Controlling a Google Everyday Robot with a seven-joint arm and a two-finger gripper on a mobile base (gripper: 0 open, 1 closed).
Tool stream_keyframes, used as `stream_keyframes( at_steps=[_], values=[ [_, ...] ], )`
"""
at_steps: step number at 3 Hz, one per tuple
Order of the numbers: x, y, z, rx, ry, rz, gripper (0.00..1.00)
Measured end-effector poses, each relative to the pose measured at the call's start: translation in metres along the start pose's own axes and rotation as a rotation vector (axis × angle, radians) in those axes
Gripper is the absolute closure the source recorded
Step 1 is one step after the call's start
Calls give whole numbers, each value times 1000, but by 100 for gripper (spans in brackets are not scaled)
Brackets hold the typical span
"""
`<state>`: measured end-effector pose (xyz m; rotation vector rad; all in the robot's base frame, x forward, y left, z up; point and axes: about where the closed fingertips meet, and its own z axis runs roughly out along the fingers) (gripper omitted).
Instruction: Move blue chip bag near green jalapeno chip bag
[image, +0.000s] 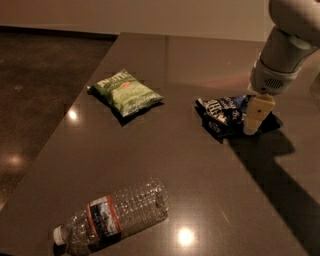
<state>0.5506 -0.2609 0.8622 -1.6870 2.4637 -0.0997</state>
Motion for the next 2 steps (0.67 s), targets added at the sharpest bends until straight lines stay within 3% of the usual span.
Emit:
stream_keyframes(
  at_steps=[2],
  values=[
    [-22, 6, -11, -2, -38, -29, 64]
  ],
)
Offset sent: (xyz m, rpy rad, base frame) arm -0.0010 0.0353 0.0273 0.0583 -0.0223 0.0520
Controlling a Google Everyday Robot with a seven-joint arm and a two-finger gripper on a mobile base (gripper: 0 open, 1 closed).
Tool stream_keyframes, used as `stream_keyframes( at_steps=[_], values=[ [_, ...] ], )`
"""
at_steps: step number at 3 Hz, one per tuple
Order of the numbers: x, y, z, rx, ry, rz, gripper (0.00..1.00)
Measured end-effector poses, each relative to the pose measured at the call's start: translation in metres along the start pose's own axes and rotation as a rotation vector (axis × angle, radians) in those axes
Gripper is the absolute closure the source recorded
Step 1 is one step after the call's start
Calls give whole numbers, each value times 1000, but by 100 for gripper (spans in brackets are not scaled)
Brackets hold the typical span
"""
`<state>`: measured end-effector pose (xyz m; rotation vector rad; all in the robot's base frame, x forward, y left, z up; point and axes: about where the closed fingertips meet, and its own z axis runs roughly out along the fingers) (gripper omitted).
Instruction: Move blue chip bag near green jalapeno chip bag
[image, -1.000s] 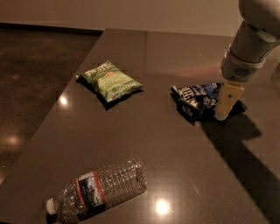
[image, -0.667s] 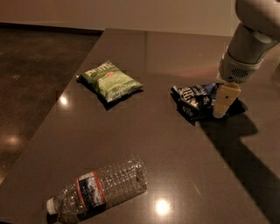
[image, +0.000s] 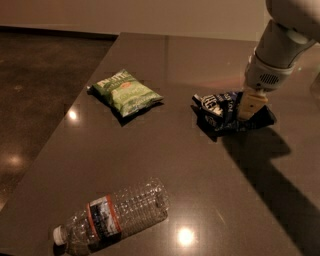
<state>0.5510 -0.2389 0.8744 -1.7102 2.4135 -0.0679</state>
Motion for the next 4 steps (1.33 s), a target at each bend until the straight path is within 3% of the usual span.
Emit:
stream_keyframes(
  at_steps=[1, 2, 4],
  values=[
    [-23, 1, -14, -15, -58, -16, 88],
    [-56, 0, -22, -48, -144, -26, 100],
    [-124, -7, -31, -94, -307, -19, 100]
  ],
)
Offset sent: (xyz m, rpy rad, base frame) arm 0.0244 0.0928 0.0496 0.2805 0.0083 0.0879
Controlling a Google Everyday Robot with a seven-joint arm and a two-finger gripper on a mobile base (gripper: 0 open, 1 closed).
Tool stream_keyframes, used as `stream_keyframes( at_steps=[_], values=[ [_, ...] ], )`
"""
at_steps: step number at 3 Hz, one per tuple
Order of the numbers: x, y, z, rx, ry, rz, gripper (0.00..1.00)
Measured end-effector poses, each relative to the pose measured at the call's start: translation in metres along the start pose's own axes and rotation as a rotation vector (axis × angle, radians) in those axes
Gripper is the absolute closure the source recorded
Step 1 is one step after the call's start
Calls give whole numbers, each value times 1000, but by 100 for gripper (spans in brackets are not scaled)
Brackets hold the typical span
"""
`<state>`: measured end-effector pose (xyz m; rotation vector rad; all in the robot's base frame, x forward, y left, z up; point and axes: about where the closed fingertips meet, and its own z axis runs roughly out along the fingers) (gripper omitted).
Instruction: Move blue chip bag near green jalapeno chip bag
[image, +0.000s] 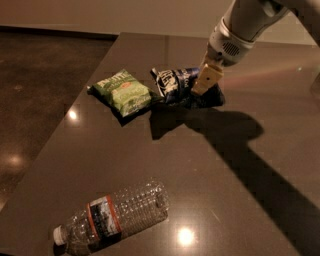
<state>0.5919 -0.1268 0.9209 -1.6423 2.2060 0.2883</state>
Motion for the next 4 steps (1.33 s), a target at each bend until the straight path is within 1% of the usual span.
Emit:
stream_keyframes(
  at_steps=[1, 2, 3, 4],
  values=[
    [-20, 4, 12, 3, -25, 23, 82],
    [-34, 17, 28, 13, -62, 63, 51],
    [-40, 23, 38, 47, -105, 91, 20],
    [-40, 22, 39, 41, -100, 85, 0]
  ],
)
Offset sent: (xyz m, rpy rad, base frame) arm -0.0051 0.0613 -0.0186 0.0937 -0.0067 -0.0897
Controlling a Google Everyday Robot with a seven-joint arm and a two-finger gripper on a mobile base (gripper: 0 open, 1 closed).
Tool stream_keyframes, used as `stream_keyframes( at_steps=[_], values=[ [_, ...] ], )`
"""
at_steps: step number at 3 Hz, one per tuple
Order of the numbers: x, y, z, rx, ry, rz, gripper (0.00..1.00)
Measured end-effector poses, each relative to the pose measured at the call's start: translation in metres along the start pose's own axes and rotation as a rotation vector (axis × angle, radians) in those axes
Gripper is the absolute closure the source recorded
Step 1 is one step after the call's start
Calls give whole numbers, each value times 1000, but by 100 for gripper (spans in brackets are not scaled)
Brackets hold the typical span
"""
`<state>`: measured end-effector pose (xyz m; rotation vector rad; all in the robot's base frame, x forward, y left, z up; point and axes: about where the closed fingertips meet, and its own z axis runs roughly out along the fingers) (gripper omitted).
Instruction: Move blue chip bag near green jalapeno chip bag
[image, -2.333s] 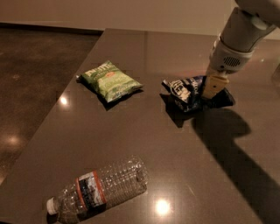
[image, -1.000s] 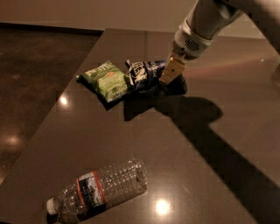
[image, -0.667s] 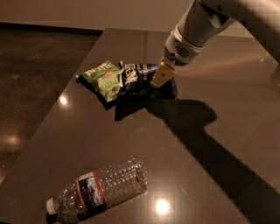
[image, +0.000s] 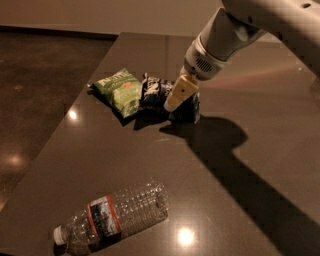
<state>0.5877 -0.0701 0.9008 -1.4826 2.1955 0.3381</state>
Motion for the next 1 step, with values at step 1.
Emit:
stream_keyframes(
  at_steps=[1],
  values=[
    [0, 0, 0, -1, 0, 0, 0]
  ],
)
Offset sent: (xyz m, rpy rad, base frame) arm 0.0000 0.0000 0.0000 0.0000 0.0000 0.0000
